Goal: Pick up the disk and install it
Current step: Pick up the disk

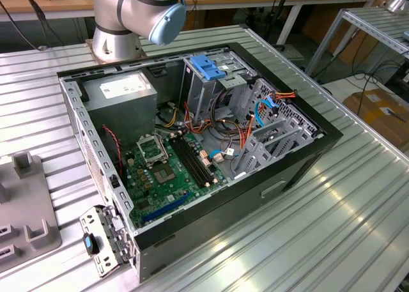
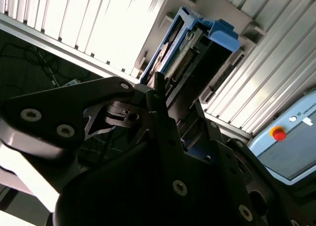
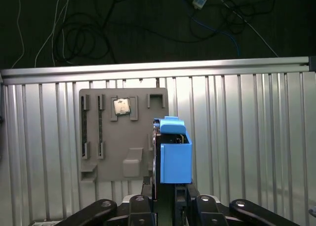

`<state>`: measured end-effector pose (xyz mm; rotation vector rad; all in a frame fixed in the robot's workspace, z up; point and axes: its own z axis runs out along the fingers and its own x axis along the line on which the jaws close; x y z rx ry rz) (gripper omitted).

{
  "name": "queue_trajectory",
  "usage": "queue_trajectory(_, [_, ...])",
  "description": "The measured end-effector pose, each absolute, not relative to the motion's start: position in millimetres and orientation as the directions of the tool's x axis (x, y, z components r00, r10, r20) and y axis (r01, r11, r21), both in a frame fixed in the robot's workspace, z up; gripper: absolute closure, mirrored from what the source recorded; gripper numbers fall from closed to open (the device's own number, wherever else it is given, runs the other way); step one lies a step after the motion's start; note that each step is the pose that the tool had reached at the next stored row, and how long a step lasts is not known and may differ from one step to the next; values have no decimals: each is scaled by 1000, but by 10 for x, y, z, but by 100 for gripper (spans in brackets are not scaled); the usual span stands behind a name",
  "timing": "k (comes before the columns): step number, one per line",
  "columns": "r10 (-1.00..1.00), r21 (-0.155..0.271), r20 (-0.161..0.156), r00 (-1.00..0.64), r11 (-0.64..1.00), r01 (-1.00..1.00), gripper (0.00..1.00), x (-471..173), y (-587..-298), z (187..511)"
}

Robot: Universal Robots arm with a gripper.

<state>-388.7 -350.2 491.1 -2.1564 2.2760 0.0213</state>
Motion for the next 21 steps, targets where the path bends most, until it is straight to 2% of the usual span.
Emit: queue_trajectory(21, [-998,6,-14,-54,54,-999,65,-3428,-3501,4911])
